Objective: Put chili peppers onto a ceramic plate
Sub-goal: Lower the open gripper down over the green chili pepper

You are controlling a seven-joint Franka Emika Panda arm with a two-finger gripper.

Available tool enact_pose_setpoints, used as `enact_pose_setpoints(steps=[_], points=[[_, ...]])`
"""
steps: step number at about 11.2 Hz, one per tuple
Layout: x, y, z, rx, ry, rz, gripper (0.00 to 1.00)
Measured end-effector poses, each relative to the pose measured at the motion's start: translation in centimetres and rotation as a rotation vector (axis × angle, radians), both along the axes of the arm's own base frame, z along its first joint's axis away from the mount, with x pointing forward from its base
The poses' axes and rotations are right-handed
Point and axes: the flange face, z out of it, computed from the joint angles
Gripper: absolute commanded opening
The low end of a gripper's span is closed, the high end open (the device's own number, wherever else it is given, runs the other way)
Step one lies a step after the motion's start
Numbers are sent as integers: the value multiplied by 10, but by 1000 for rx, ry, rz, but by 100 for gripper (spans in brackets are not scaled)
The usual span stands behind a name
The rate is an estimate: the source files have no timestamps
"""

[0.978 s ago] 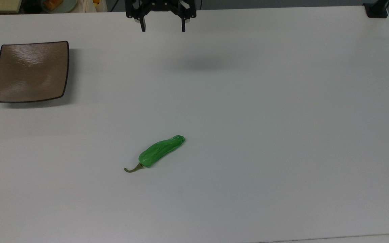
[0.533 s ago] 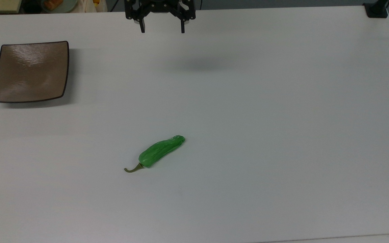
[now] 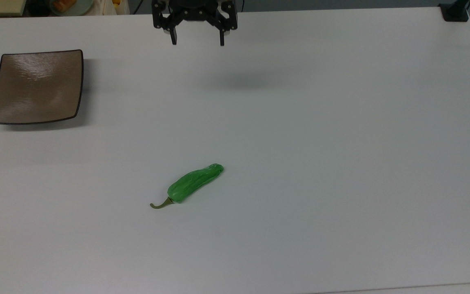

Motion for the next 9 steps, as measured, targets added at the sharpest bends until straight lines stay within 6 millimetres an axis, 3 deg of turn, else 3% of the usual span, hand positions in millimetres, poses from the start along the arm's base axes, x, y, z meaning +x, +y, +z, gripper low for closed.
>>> enact_pose_setpoints(steps=[6,9], points=[[36,10,-26,68,-117,-325,100],[67,12,-60,137,-209,-558,100]])
